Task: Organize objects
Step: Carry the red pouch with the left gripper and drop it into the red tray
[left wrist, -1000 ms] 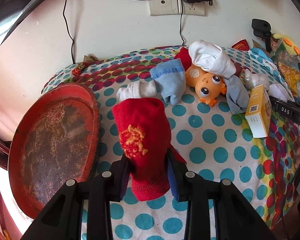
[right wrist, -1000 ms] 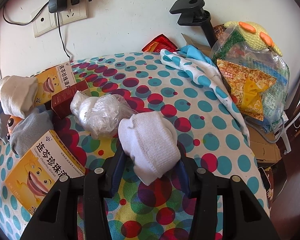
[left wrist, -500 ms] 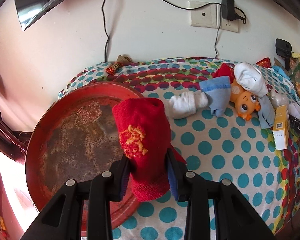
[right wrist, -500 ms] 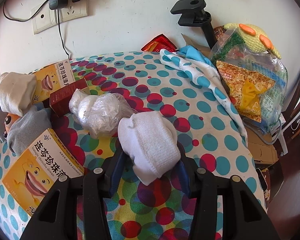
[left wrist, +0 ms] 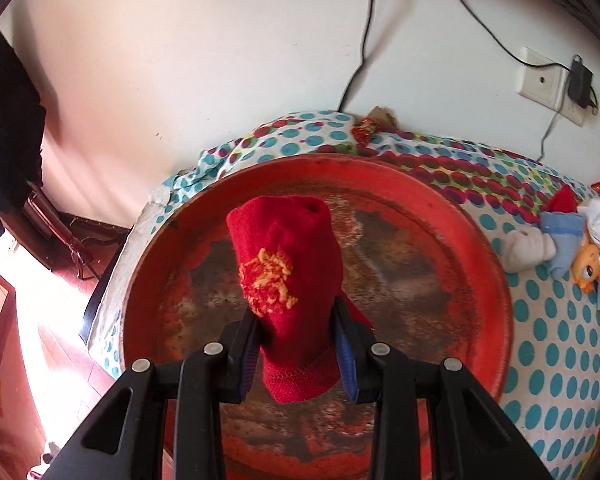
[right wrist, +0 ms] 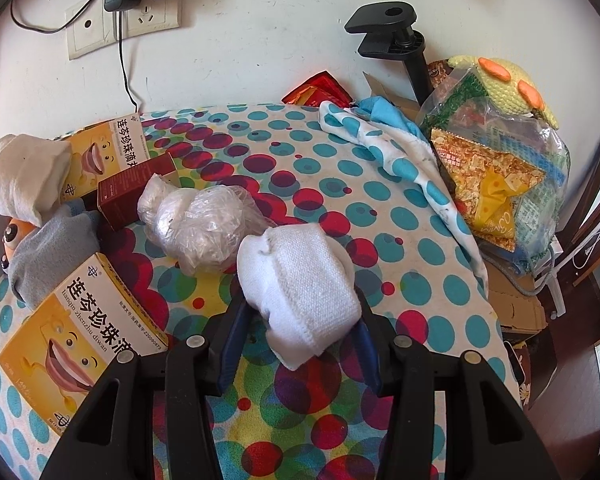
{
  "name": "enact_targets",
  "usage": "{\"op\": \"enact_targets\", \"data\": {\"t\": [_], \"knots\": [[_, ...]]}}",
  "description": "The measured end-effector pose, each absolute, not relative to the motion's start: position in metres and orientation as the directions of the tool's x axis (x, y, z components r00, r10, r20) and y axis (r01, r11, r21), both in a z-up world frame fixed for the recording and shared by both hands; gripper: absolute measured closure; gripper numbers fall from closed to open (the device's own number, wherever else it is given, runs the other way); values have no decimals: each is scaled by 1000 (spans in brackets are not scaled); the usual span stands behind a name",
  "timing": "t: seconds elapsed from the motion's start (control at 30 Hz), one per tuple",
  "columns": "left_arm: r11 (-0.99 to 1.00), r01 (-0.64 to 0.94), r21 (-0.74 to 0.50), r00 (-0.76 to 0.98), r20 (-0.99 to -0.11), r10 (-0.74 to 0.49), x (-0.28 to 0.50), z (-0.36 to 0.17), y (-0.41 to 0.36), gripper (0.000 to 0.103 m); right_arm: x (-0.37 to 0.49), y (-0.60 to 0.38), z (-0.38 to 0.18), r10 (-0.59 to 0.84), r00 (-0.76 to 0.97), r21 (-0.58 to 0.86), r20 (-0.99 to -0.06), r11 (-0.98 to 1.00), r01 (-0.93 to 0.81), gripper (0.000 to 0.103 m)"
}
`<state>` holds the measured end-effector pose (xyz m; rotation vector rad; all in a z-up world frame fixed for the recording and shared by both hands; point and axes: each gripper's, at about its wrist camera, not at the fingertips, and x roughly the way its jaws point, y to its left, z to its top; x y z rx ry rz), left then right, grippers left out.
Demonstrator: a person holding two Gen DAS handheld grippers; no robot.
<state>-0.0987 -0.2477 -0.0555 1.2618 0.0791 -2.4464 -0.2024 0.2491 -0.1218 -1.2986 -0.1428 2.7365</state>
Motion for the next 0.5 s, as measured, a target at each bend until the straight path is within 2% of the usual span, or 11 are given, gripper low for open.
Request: {"op": "enact_targets", "data": {"t": [0.2,0.4,0.43,0.5], "knots": [[-890,435,134,-455,-821,-346,-95,-72,-302,69,-204,248,-122,156,-630,-154,-761,-986,-58,57],[-890,447,87,-451,-838,-309,-93,-85,-327,68,-202,250,-122,169,-631,-172,-757,-983,-57,57],[-889,450,80,-452,-838,-305,-93,-86,-329,65,-202,252,-122,173,-631,-177,-756,-982,-57,57],[-888,456,67,-450,-843,-295,-92,-89,-331,52,-204,254,-123,177,-631,-182,-755,-982,-57,57]]}}
